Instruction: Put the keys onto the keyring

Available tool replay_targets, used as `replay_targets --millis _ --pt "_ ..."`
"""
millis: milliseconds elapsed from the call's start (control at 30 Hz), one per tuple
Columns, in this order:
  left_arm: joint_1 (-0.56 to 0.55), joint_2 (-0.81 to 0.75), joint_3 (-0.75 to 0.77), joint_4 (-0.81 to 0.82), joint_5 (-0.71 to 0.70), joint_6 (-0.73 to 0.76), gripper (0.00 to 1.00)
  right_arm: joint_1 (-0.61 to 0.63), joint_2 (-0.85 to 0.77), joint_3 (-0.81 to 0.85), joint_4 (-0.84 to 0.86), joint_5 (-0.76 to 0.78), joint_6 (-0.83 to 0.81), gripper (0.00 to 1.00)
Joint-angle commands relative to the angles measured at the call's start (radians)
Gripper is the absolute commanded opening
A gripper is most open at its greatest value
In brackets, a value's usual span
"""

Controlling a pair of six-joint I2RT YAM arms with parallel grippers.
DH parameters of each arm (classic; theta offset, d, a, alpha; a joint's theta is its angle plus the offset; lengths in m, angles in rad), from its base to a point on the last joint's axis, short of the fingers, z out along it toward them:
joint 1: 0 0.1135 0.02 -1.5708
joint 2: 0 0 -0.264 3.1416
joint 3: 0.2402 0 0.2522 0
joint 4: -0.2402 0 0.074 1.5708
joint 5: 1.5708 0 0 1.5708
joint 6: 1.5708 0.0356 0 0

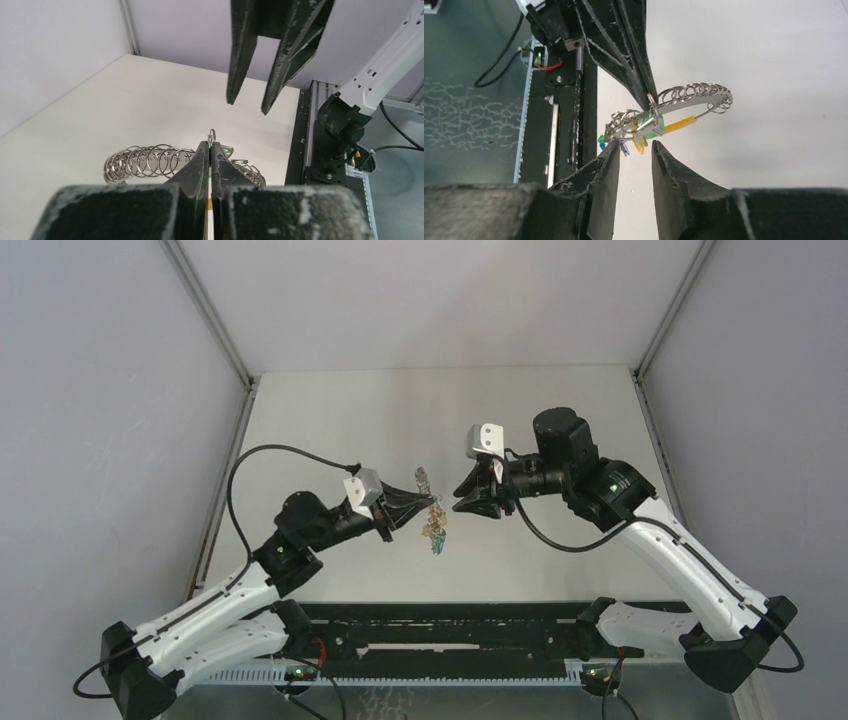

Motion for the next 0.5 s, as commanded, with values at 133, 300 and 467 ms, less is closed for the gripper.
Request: replay_targets --millis 133,300,467 --pt "0.008 -0.019 0.005 0.107 0.06 0.023 0.0 -0.036 0.028 -0.007 0.169 -0.114 0.143 0.3" --pt "0.008 -0.037 -0.023 0.149 0.044 0.019 0.0 -0.048 0.051 -0.007 0.181 -0.161 0.168 0.3" --pt "0.008 -0.035 -0.024 0.165 0.063 0.019 0.0 -0.05 0.075 -0.006 0.181 -0.176 0.182 0.3"
